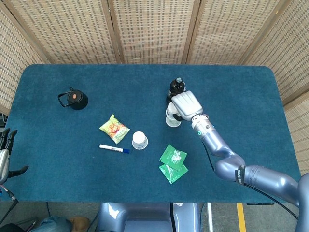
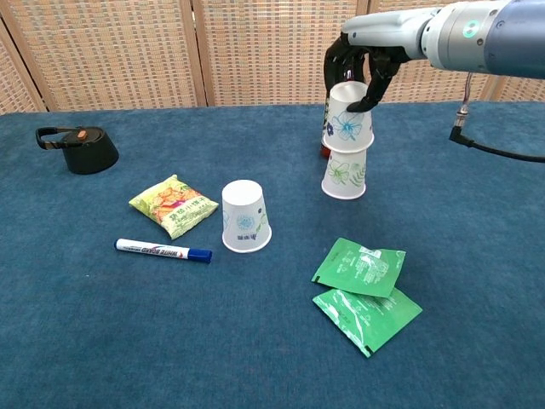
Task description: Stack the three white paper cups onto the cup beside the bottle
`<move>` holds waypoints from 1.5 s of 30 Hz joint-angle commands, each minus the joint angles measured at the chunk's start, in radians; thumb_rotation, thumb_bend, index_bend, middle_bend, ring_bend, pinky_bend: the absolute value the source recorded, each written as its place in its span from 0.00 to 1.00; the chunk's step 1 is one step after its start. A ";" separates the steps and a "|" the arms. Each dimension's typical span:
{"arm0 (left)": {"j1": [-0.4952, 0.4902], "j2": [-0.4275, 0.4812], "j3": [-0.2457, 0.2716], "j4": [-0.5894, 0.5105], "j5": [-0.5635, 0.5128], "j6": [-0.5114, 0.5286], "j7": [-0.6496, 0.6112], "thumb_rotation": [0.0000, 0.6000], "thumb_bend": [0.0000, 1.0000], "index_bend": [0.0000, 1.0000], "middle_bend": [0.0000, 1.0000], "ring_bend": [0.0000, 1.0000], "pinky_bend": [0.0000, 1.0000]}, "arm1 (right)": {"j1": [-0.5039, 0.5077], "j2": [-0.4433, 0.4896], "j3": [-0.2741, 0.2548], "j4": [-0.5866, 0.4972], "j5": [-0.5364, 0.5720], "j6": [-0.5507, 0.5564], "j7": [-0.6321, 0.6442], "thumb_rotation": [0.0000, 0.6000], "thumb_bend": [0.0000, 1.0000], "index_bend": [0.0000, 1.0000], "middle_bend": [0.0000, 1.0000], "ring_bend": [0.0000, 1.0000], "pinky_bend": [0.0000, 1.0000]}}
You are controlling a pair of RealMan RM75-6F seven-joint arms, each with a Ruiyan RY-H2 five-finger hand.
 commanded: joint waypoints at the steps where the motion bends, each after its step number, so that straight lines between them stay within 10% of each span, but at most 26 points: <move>1: -0.002 0.001 0.000 -0.001 -0.003 -0.003 -0.002 1.00 0.00 0.00 0.00 0.00 0.00 | 0.009 0.006 -0.014 -0.008 0.022 0.004 -0.010 1.00 0.55 0.45 0.49 0.48 0.50; 5: -0.002 0.003 0.002 -0.001 -0.001 -0.001 -0.007 1.00 0.00 0.00 0.00 0.00 0.00 | 0.013 0.013 -0.025 -0.012 0.033 0.002 0.003 1.00 0.49 0.40 0.45 0.45 0.48; 8: -0.001 0.004 0.004 -0.002 0.001 0.002 -0.010 1.00 0.00 0.00 0.00 0.00 0.00 | 0.018 0.032 -0.041 -0.017 0.052 -0.034 0.015 1.00 0.09 0.09 0.13 0.17 0.20; 11: -0.002 0.004 0.006 -0.002 0.002 0.003 -0.012 1.00 0.00 0.00 0.00 0.00 0.00 | 0.020 0.049 -0.051 -0.023 0.045 -0.022 0.013 1.00 0.00 0.00 0.01 0.03 0.04; 27: -0.008 0.006 0.014 0.000 0.009 0.000 -0.019 1.00 0.00 0.00 0.00 0.00 0.00 | -0.138 0.193 -0.138 -0.121 -0.148 0.155 0.135 1.00 0.00 0.01 0.00 0.00 0.00; 31: -0.011 0.006 0.014 -0.001 0.008 -0.004 -0.018 1.00 0.00 0.00 0.00 0.00 0.00 | -0.178 0.207 -0.169 -0.113 -0.222 0.176 0.191 1.00 0.00 0.22 0.02 0.00 0.00; 45: -0.012 0.007 0.021 -0.004 0.021 0.000 -0.021 1.00 0.00 0.00 0.00 0.00 0.00 | -0.193 0.124 -0.228 -0.028 -0.388 0.183 0.202 1.00 0.53 0.28 0.01 0.00 0.00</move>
